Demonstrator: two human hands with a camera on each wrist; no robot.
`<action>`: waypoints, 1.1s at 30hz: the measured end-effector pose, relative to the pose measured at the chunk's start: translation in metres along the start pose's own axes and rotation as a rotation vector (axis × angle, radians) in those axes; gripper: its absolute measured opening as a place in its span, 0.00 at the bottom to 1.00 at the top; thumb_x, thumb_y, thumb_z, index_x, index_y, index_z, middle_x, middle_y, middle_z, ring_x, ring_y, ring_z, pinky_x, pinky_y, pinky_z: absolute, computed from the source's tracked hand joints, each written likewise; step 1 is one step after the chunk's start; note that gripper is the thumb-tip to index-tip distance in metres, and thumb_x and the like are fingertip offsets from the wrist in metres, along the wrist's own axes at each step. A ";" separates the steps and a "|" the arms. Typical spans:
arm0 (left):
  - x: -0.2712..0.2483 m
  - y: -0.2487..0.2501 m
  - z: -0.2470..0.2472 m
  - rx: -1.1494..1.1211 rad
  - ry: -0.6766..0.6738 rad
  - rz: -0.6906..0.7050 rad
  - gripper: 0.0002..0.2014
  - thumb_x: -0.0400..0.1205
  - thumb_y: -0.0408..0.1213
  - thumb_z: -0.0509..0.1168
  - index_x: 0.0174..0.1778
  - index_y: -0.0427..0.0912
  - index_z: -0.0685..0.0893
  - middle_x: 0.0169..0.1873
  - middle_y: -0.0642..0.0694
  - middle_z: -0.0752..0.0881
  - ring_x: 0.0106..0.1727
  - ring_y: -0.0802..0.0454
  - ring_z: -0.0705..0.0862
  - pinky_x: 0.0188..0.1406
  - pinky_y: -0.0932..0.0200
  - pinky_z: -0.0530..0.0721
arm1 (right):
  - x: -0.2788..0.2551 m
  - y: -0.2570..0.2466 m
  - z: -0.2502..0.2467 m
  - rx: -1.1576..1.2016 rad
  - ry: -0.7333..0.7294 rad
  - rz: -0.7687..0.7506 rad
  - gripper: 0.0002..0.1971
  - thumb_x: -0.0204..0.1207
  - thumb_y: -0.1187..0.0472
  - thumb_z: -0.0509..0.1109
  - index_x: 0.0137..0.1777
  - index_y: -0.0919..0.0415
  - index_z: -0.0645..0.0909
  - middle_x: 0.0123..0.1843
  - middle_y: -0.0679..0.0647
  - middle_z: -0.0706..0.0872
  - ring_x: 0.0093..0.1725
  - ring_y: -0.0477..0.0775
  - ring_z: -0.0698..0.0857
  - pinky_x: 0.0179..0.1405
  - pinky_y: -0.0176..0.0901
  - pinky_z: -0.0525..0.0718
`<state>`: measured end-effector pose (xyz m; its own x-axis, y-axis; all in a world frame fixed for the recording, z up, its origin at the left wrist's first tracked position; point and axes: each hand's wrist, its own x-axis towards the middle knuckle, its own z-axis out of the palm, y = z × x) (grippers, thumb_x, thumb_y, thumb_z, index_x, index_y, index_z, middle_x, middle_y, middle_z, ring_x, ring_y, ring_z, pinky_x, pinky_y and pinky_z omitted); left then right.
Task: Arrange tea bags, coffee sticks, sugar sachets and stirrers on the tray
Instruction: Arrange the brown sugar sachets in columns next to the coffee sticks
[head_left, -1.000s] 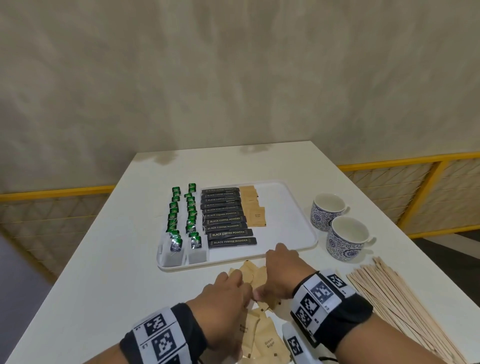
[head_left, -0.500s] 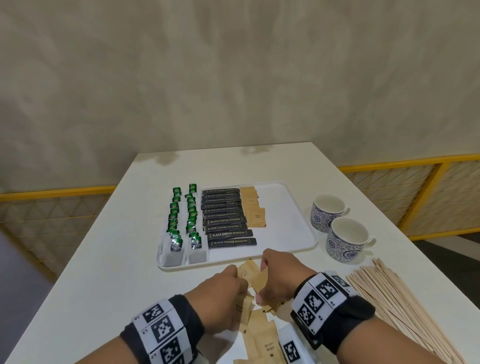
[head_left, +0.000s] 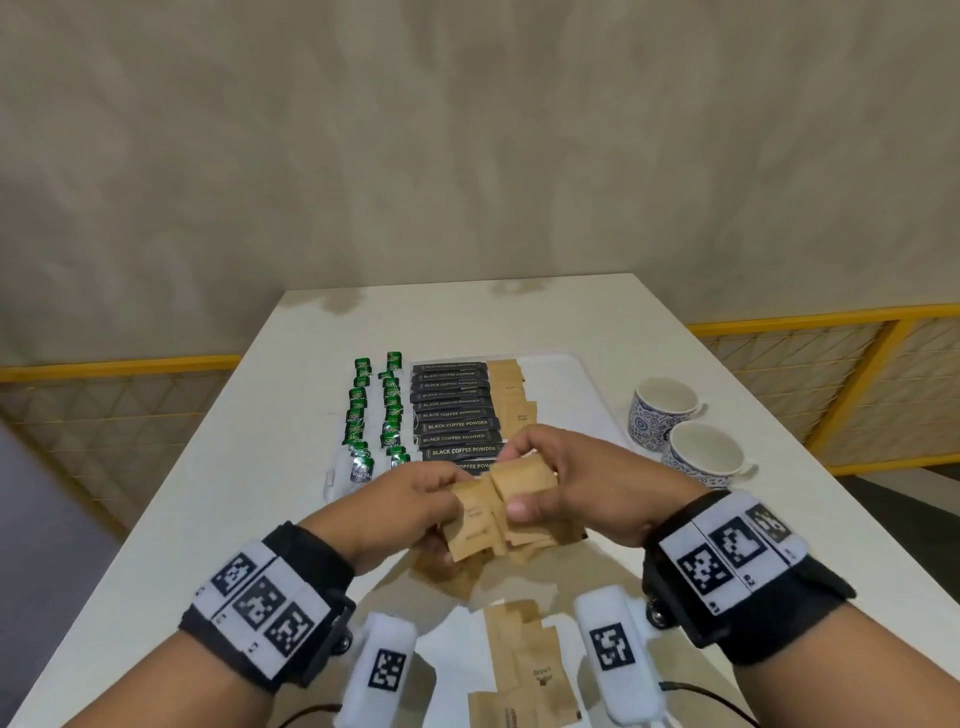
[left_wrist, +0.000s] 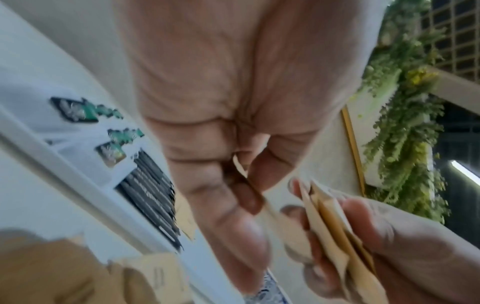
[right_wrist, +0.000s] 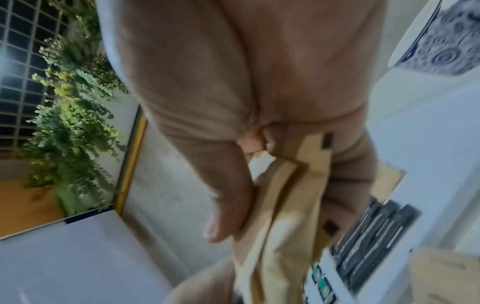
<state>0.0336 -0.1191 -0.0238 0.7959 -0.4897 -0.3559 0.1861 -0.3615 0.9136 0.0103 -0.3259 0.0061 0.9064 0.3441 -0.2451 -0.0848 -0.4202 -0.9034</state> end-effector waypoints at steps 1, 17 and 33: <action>-0.002 0.004 0.004 -0.139 -0.029 0.001 0.10 0.83 0.23 0.55 0.50 0.35 0.82 0.32 0.41 0.86 0.27 0.50 0.83 0.24 0.61 0.83 | -0.001 -0.005 0.004 -0.017 -0.023 -0.043 0.16 0.72 0.64 0.79 0.55 0.51 0.77 0.46 0.52 0.85 0.40 0.48 0.83 0.33 0.43 0.81; -0.010 -0.017 0.003 -0.591 -0.098 -0.069 0.28 0.73 0.29 0.71 0.69 0.35 0.73 0.49 0.30 0.86 0.36 0.36 0.87 0.35 0.47 0.88 | 0.000 0.006 0.043 -0.290 0.247 -0.155 0.39 0.64 0.43 0.81 0.72 0.49 0.66 0.64 0.44 0.73 0.62 0.43 0.74 0.62 0.39 0.76; -0.014 -0.035 -0.019 -0.623 0.114 -0.143 0.17 0.80 0.27 0.64 0.65 0.38 0.76 0.56 0.27 0.86 0.44 0.33 0.87 0.35 0.46 0.89 | -0.019 0.037 0.062 -0.904 -0.270 0.139 0.27 0.62 0.49 0.82 0.55 0.50 0.70 0.54 0.50 0.70 0.46 0.52 0.73 0.32 0.42 0.70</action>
<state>0.0269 -0.0852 -0.0468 0.7886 -0.3709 -0.4904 0.5666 0.1285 0.8139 -0.0357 -0.2959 -0.0442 0.7766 0.3769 -0.5049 0.2701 -0.9231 -0.2738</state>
